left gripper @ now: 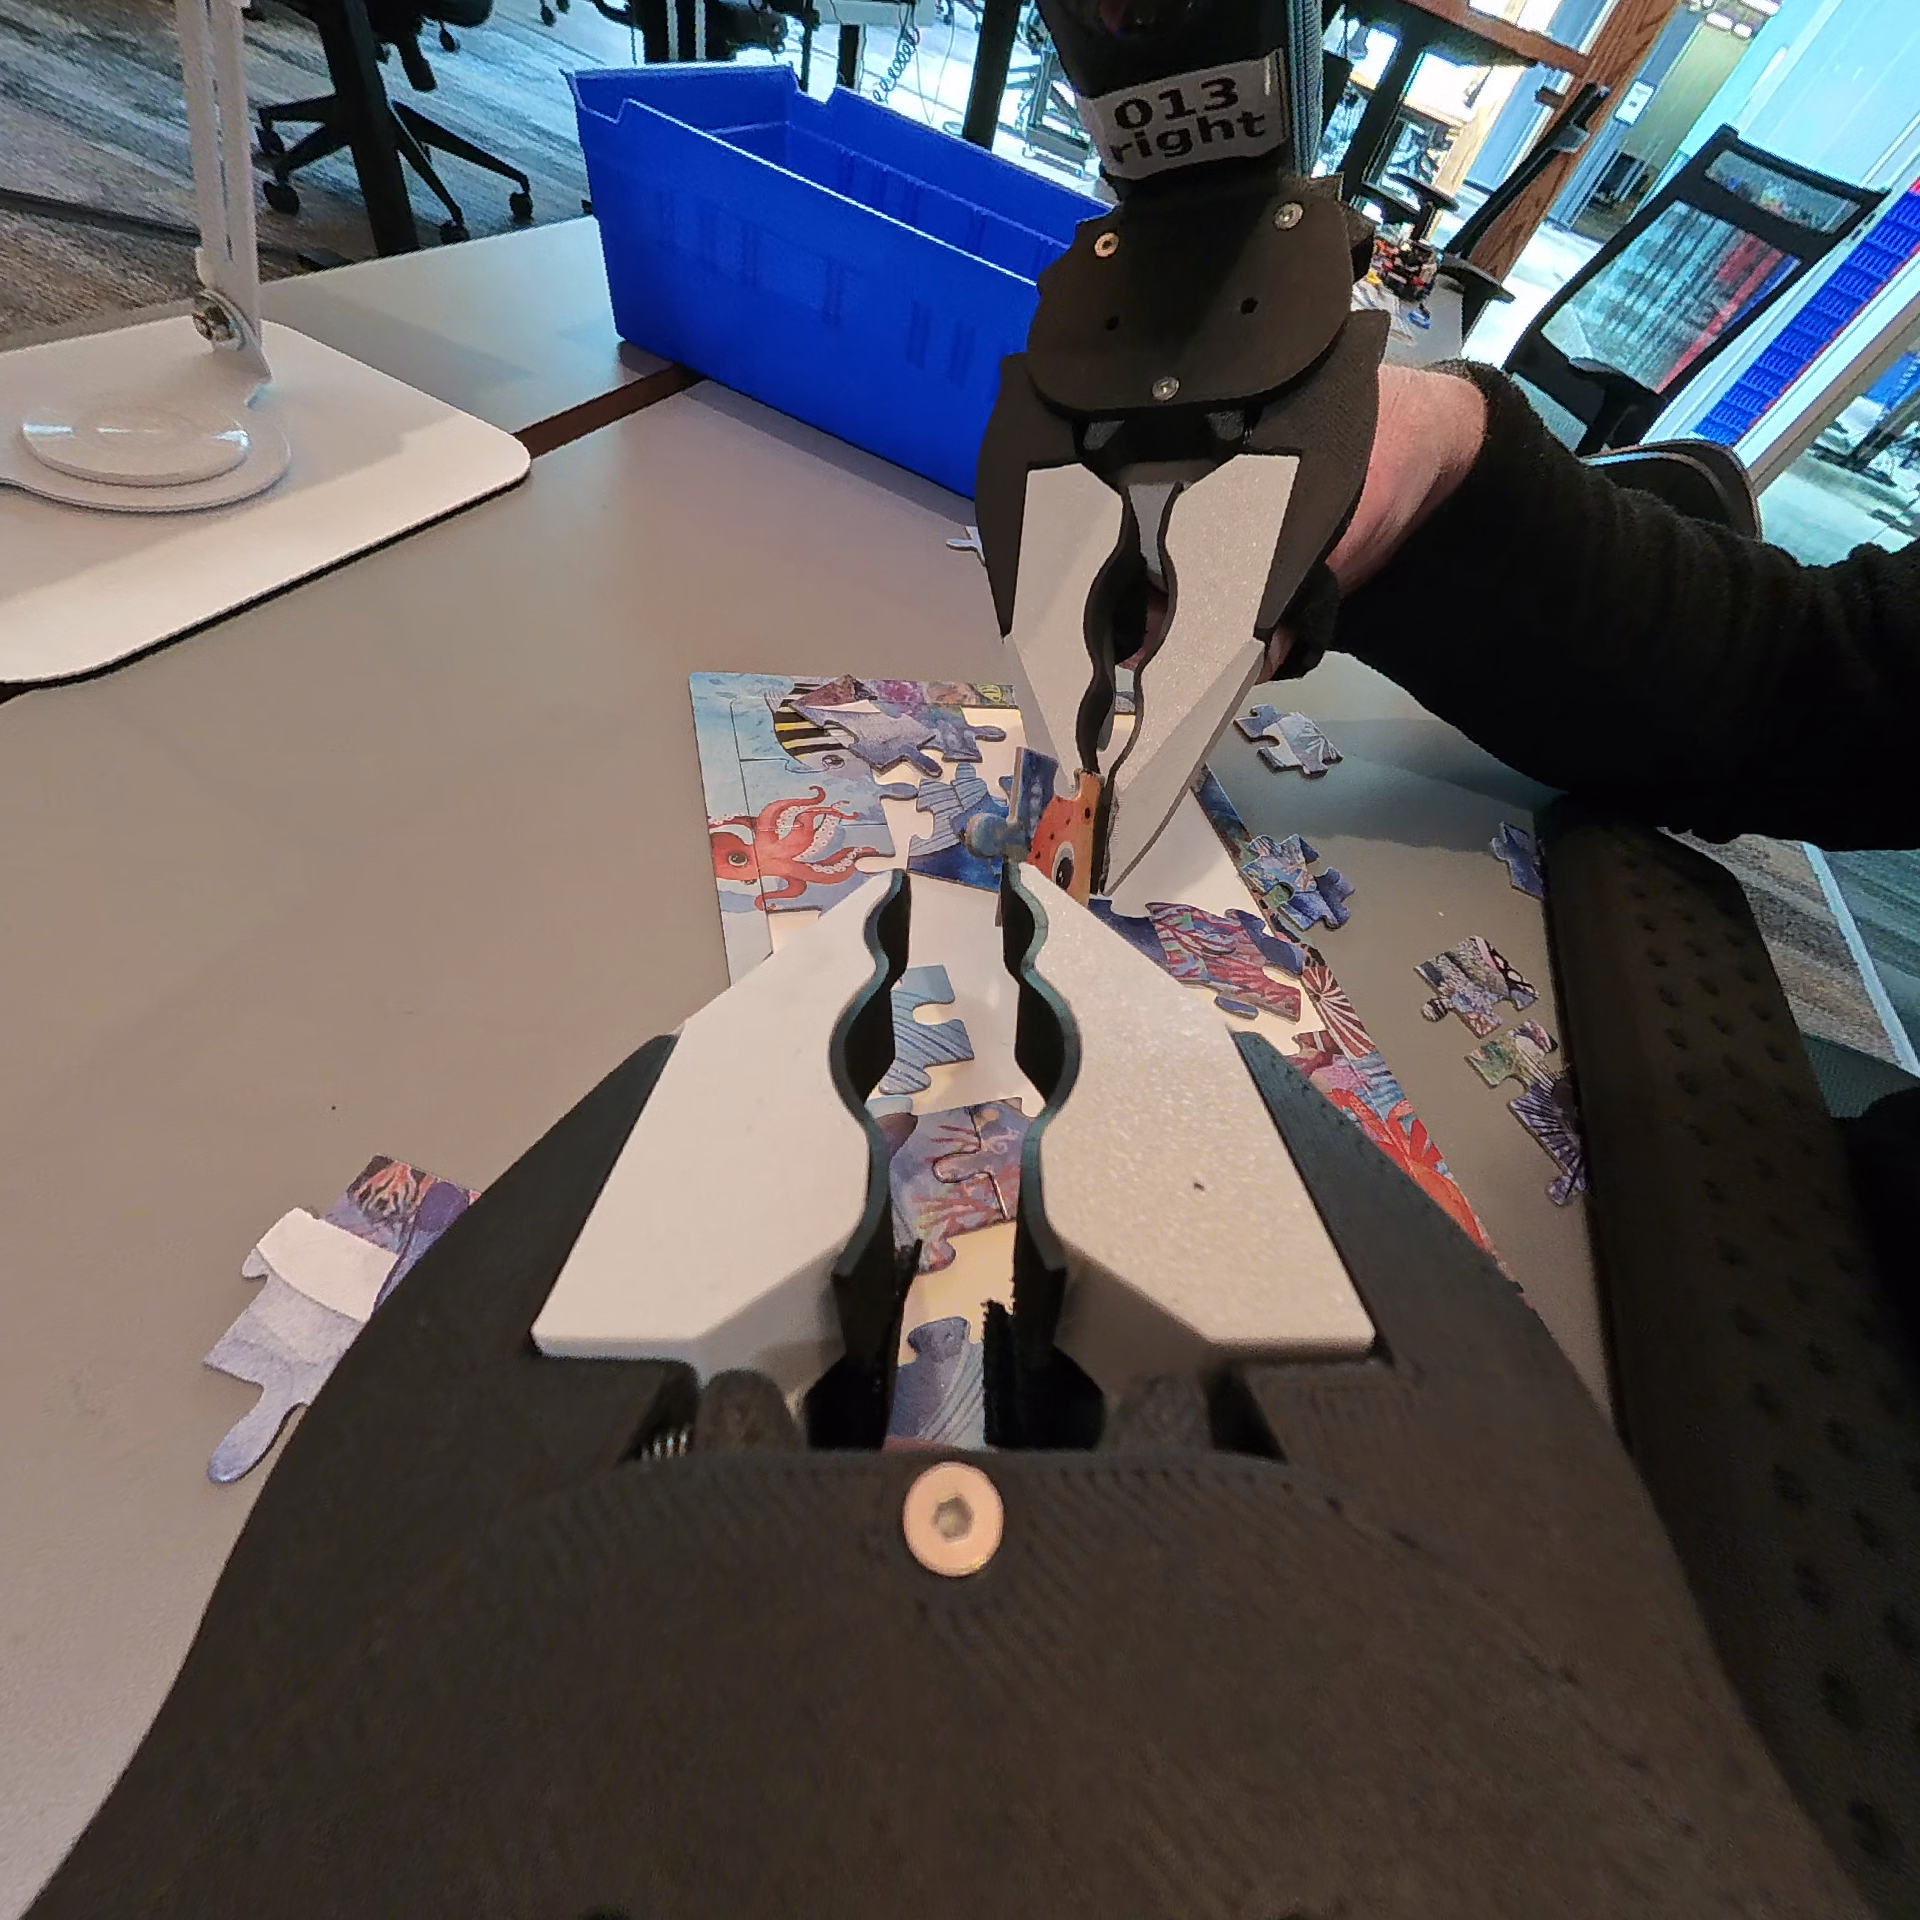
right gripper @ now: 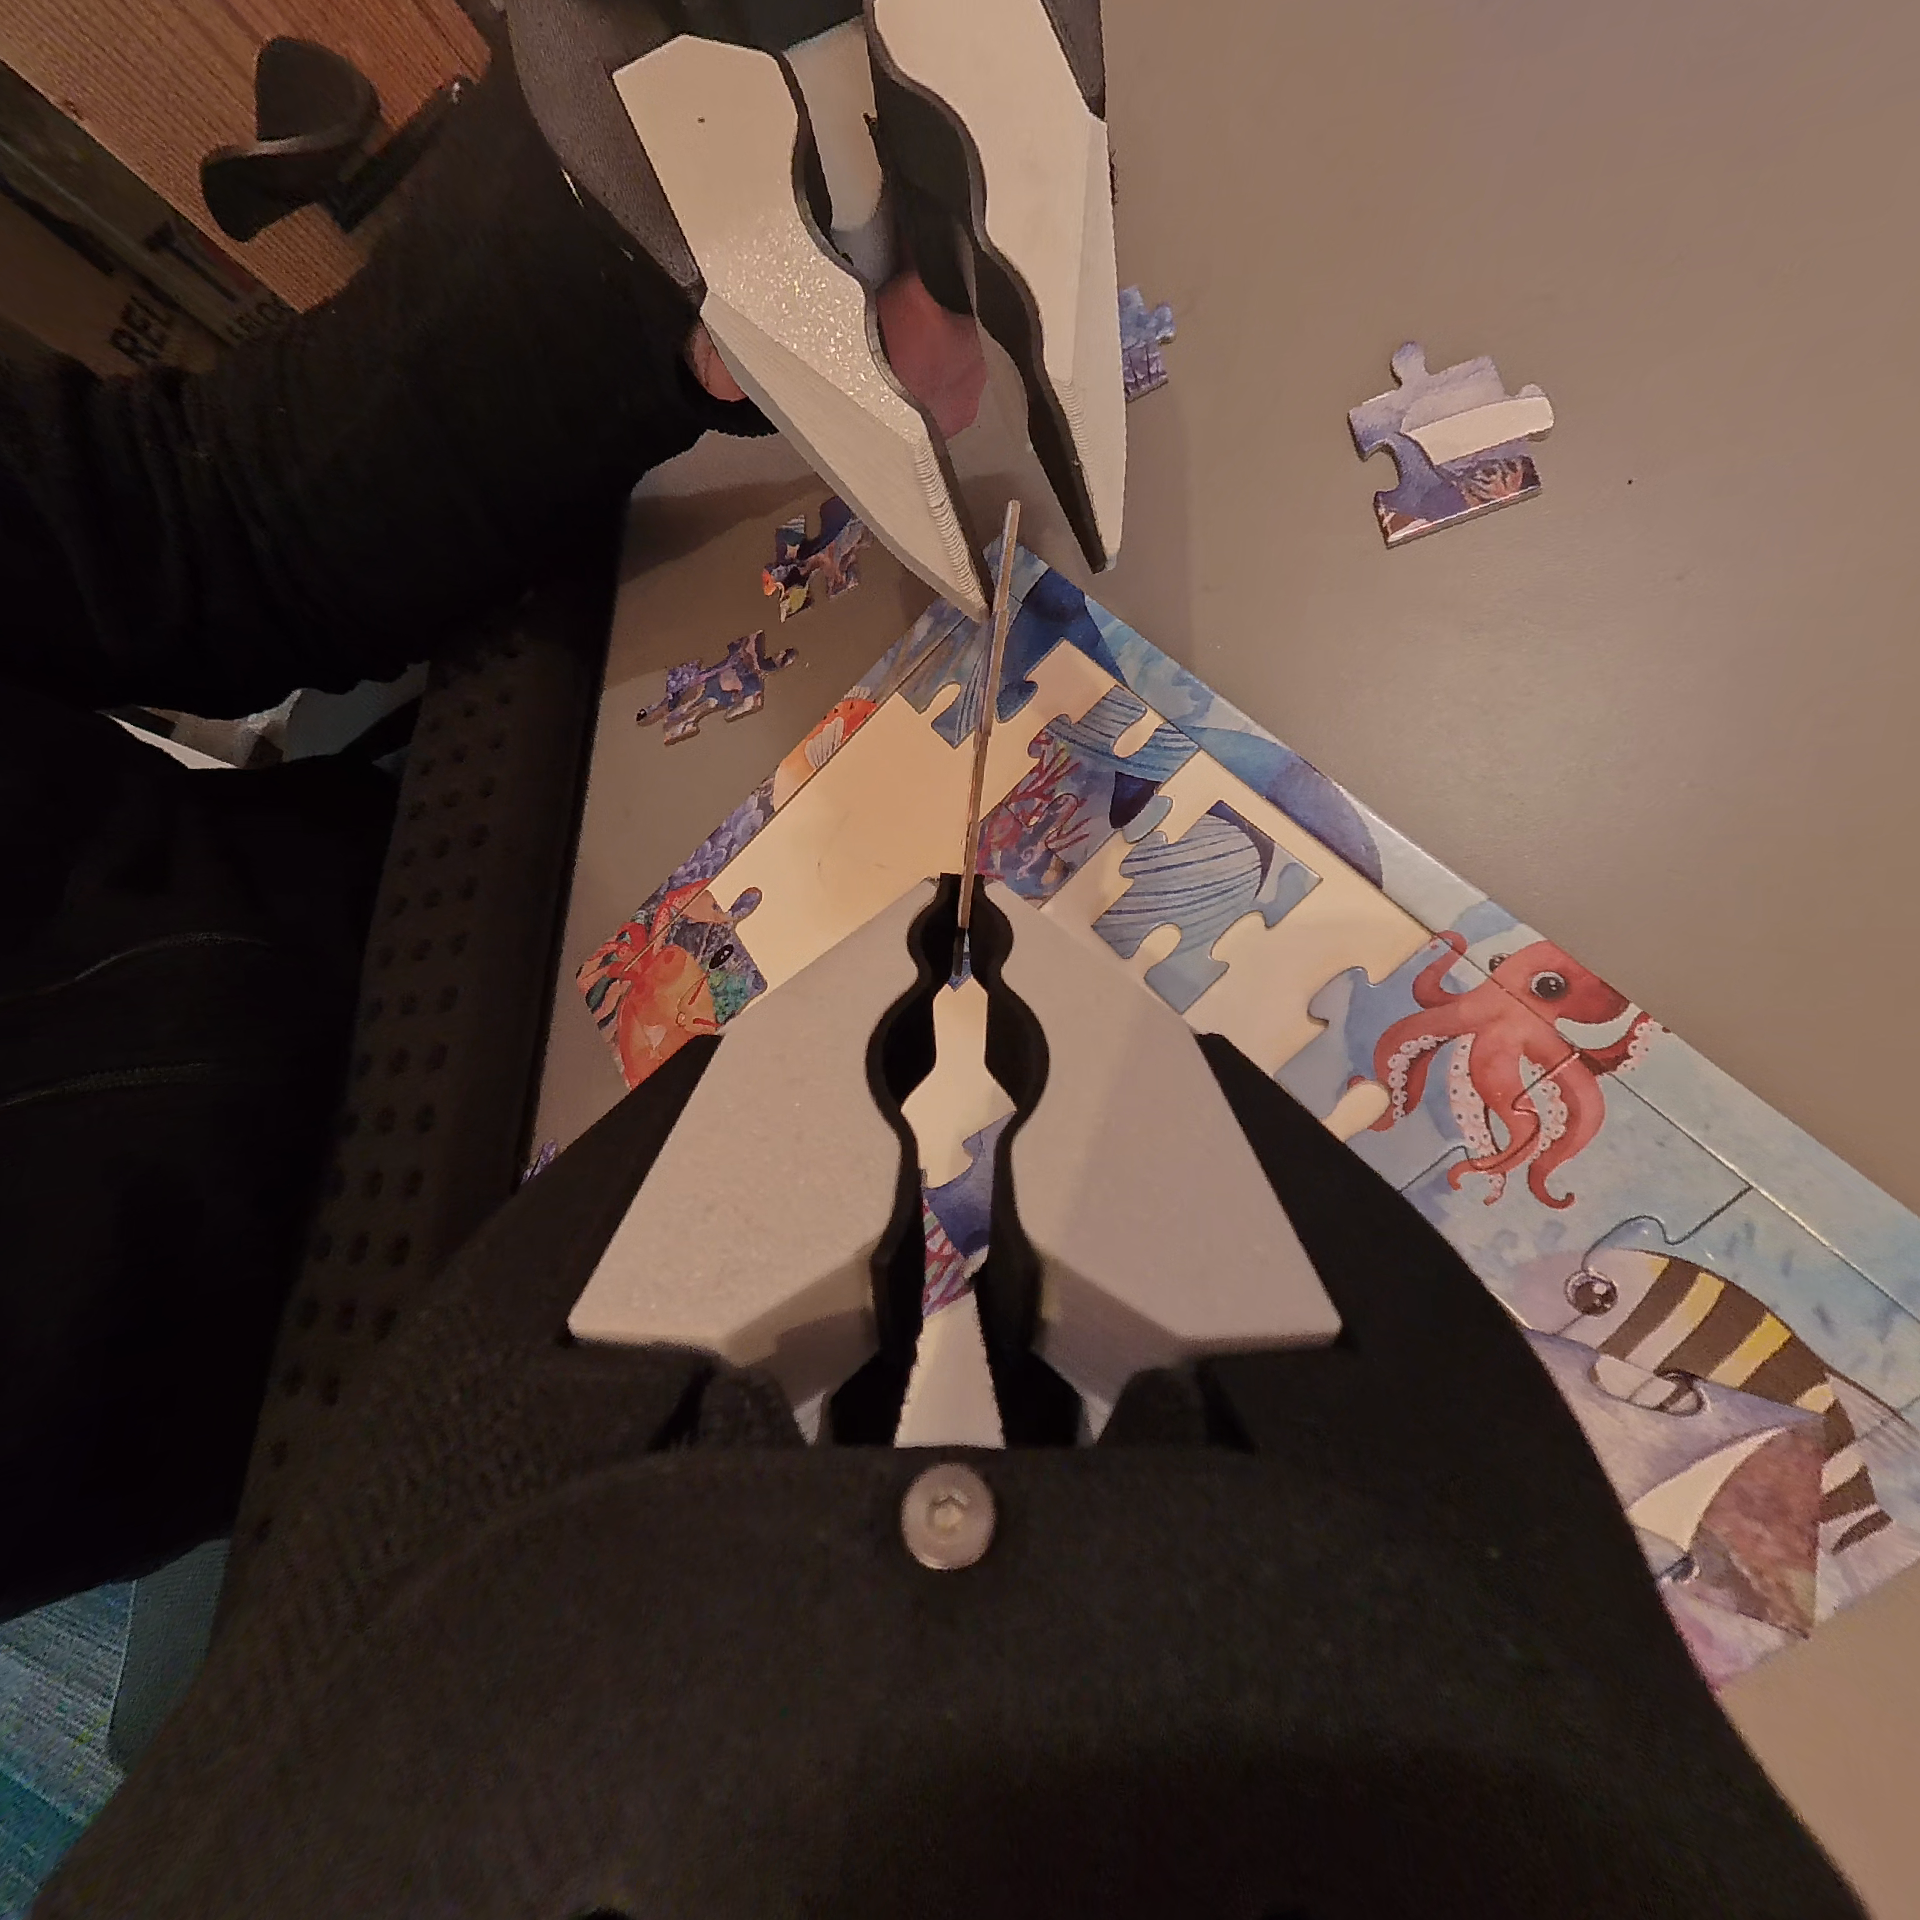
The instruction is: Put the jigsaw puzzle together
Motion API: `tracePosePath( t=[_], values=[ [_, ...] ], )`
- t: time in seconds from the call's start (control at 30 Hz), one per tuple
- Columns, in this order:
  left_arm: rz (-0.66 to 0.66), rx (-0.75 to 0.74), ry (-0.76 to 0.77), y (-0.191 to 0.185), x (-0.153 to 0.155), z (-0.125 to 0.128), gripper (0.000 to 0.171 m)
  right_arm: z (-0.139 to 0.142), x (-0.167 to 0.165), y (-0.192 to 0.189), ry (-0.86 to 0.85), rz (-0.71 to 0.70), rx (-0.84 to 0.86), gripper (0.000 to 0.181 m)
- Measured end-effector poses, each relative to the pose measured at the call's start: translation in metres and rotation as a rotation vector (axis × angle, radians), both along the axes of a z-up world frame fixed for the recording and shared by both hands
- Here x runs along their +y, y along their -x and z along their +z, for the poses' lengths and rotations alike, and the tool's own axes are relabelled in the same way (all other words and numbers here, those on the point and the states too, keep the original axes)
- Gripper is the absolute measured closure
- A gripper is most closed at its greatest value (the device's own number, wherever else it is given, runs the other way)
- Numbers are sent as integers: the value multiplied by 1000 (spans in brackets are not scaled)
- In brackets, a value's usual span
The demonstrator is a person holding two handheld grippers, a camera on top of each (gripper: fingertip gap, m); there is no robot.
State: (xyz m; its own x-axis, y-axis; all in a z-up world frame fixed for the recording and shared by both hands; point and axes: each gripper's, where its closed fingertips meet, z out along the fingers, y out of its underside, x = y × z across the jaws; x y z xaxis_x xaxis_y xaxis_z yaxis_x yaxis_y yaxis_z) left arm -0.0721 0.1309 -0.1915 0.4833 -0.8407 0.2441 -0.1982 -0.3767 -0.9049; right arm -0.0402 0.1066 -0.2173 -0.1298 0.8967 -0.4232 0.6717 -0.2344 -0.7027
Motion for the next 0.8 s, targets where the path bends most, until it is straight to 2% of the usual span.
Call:
tracePosePath(
  t=[0.37, 0.57, 0.8],
  values=[
    [-1, 9, -15, -9, 2, 0, 158, 1, 8, -10, -34, -12, -26, 181],
    [-29, 101, -8, -17, -2, -18, 155, -5, 18, -26, -84, -20, -98, 181],
    [-154, 247, -18, -27, -26, -37, 142, -12, 15, -47, -83, 27, -185, 181]
  ],
)
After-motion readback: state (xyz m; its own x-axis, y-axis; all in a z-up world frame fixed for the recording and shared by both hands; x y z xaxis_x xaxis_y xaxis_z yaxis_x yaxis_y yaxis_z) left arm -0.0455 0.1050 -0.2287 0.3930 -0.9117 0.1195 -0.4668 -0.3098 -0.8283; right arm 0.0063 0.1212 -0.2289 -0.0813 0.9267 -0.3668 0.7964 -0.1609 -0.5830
